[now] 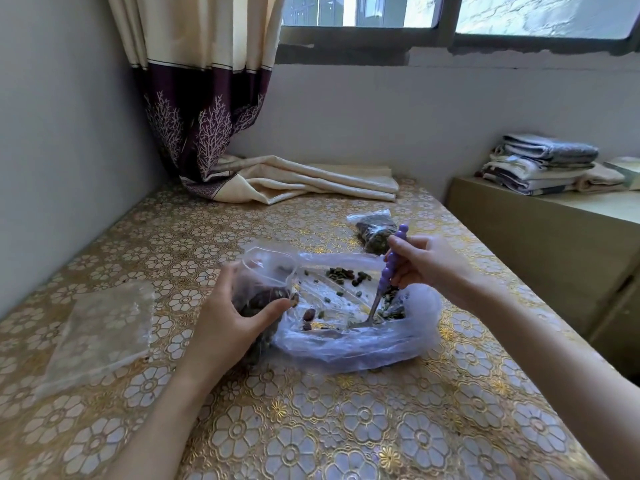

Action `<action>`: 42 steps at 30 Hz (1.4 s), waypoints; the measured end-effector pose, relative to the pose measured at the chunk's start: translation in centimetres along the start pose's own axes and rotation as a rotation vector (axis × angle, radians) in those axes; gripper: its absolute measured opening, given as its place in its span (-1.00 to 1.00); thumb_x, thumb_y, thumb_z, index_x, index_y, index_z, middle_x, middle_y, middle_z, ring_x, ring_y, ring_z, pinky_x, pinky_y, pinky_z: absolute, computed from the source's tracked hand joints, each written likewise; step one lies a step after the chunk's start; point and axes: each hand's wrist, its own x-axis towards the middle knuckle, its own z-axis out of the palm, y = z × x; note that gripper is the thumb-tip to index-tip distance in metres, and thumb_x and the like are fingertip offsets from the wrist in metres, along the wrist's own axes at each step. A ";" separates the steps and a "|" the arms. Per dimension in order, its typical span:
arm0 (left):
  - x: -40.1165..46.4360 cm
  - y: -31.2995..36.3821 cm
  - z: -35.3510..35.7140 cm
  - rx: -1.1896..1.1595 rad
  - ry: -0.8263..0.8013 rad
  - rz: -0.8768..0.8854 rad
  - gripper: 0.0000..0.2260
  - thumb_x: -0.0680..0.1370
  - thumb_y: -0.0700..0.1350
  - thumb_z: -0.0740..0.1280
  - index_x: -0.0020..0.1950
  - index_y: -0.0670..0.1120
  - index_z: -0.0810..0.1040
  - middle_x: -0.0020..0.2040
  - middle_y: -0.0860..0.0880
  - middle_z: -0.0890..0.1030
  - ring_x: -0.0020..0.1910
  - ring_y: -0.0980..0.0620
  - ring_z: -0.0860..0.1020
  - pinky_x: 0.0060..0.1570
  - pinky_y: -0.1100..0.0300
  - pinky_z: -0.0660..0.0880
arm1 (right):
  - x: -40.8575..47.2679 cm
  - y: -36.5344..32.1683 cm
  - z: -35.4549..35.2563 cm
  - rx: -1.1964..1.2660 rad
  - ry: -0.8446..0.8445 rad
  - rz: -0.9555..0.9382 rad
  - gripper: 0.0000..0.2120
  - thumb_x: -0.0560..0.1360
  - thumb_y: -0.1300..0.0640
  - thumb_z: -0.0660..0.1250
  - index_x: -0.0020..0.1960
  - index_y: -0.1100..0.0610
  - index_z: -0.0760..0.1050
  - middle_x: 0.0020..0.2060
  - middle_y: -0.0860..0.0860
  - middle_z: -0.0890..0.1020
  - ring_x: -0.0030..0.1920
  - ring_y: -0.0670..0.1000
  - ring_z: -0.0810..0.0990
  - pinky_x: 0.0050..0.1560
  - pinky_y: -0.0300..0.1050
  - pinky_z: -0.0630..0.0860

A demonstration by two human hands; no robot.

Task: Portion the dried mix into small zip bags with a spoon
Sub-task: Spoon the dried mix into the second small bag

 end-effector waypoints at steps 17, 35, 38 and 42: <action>0.0 0.1 -0.1 0.128 -0.017 0.055 -0.60 0.37 -0.07 0.47 0.08 0.20 0.36 -0.15 0.20 0.57 -0.18 0.37 0.56 -0.30 0.54 0.43 | -0.7 0.4 1.8 0.152 0.064 0.168 -0.68 0.61 0.15 0.17 -0.17 0.37 0.48 -0.35 0.26 0.61 -0.33 0.16 0.65 -0.38 -0.23 0.60; 0.0 -0.3 -0.1 0.216 -0.142 0.000 -0.23 0.13 0.35 0.38 0.26 0.20 0.21 -0.01 0.13 0.55 -0.09 0.22 0.55 -0.17 0.36 0.47 | 0.6 -0.3 0.0 0.211 0.305 0.041 -0.66 0.61 0.12 0.18 -0.25 0.30 0.47 -0.45 0.14 0.59 -0.52 -0.04 0.59 -0.49 -0.28 0.53; -0.1 -0.2 0.0 0.232 -0.157 0.009 -0.28 0.17 0.31 0.40 0.25 0.26 0.17 -0.03 0.18 0.54 -0.12 0.23 0.56 -0.20 0.35 0.47 | 0.6 -0.1 0.0 0.195 0.327 0.026 -0.67 0.61 0.12 0.18 -0.25 0.28 0.47 -0.50 0.10 0.59 -0.52 -0.04 0.59 -0.49 -0.28 0.53; -0.1 -0.5 0.1 0.258 -0.165 0.019 -0.29 0.26 0.18 0.47 0.30 0.19 0.18 -0.02 0.09 0.58 -0.16 0.18 0.59 -0.24 0.33 0.50 | 0.6 -0.8 -0.1 0.255 0.337 0.009 -0.67 0.61 0.12 0.17 -0.24 0.28 0.47 -0.45 0.12 0.59 -0.51 -0.03 0.60 -0.49 -0.28 0.52</action>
